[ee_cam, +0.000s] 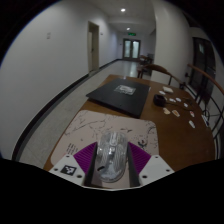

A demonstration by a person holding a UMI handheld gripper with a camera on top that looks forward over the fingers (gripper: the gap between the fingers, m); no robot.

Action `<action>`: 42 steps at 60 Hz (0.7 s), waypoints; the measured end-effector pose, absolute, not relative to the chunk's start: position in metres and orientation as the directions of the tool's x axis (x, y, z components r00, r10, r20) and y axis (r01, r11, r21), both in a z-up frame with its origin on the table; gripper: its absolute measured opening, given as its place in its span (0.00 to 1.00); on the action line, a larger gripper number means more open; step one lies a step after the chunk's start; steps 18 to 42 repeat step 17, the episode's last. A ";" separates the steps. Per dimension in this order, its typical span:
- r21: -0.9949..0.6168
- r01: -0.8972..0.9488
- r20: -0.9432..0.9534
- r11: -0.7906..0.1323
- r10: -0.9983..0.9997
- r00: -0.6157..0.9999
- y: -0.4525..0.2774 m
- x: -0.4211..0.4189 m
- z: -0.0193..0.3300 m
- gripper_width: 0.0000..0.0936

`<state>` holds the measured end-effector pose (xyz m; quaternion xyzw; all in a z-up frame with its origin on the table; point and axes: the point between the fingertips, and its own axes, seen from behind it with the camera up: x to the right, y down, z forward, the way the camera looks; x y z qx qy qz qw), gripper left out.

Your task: Arrange mouse

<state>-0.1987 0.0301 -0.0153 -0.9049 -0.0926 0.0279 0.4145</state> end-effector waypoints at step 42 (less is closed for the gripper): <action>-0.775 0.215 -0.022 -0.594 0.366 0.930 -0.049 -0.159 0.027 0.91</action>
